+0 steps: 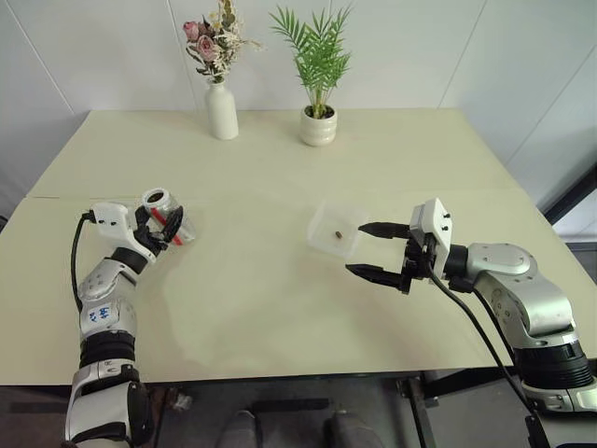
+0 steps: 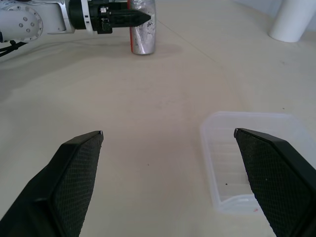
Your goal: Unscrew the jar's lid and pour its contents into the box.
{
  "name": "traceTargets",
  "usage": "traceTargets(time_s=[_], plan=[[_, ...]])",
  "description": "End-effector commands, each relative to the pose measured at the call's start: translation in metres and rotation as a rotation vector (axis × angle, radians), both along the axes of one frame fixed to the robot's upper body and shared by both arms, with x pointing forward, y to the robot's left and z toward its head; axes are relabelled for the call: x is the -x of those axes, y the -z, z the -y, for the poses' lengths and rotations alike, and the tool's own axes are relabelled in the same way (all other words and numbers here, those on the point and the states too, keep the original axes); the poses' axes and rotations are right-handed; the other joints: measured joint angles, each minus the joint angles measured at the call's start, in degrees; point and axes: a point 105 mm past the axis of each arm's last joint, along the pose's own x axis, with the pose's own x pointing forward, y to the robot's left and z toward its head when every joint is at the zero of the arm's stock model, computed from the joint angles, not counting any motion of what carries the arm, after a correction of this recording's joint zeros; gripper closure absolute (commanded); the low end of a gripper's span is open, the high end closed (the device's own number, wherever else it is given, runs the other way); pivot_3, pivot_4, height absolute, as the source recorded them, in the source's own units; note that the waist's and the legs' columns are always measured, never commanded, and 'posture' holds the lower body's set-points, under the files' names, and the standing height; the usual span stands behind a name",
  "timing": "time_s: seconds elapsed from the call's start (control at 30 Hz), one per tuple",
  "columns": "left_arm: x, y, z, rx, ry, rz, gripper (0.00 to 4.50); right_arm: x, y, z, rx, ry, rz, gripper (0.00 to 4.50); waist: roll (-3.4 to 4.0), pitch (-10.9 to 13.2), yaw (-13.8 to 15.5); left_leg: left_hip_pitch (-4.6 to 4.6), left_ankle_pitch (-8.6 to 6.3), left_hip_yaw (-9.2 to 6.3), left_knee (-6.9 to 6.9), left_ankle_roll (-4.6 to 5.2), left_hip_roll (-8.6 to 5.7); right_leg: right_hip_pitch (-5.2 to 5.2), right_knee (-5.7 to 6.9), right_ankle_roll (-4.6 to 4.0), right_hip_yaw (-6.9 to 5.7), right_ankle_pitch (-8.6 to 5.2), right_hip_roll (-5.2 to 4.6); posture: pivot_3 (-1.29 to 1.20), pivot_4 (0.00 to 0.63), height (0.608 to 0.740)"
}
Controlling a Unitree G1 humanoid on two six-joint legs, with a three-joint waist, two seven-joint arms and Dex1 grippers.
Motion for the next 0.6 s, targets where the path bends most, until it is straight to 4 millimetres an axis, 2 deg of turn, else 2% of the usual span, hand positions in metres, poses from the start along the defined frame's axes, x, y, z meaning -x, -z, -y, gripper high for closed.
traceTargets(time_s=[0.03, 0.17, 0.27, 0.33, 0.43, 0.6], plan=[[0.005, -0.021, -0.002, -0.017, 0.007, 0.077, 0.01, 0.003, -0.01, -0.003, -0.019, -0.019, 0.035, 0.0, 0.0, 0.0, 0.1, -0.05, 0.0, -0.02, -0.01, 0.0, 0.01, -0.05, -0.01, 0.0, -0.01, 0.0, 0.01, 0.0, 0.15, 0.74], [0.011, -0.033, -0.003, -0.102, -0.002, 0.118, 0.01, 0.002, -0.011, -0.004, -0.021, -0.023, 0.035, 0.0, 0.0, 0.0, 0.1, -0.18, 0.0, -0.03, -0.02, 0.0, 0.01, -0.12, -0.11, 0.0, -0.02, 0.0, 0.0, 0.0, 0.15, 0.74], [0.024, -0.042, -0.01, -0.171, -0.009, 0.148, 0.01, 0.003, -0.011, -0.003, -0.024, -0.024, 0.034, 0.0, 0.0, 0.0, -0.1, -0.18, 0.0, 0.0, -0.09, -0.01, 0.01, -0.13, -0.16, 0.0, -0.01, 0.0, -0.02, 0.0, 0.15, 0.74], [0.037, -0.046, -0.015, -0.229, 0.007, 0.157, 0.01, 0.003, -0.01, -0.002, -0.024, -0.023, 0.032, 0.0, 0.0, 0.0, -0.2, -0.16, -0.01, 0.01, -0.15, -0.01, 0.02, -0.13, -0.2, 0.0, 0.0, 0.0, -0.02, 0.0, 0.15, 0.74], [0.067, -0.051, -0.022, -0.3, 0.09, 0.16, 0.01, 0.007, -0.008, 0.004, -0.016, -0.018, 0.024, 0.0, 0.0, 0.0, -0.2, -0.14, -0.02, 0.07, -0.34, -0.03, 0.06, -0.17, -0.31, -0.03, 0.03, 0.0, -0.03, 0.0, 0.15, 0.74], [0.095, -0.052, -0.005, -0.401, 0.261, 0.129, 0.01, 0.011, -0.011, 0.015, -0.001, -0.002, 0.025, 0.0, 0.0, 0.0, 0.2, -0.13, 0.0, 0.09, -0.68, 0.0, 0.05, -0.16, -0.62, -0.1, -0.01, 0.0, -0.17, 0.0, 0.15, 0.74]])
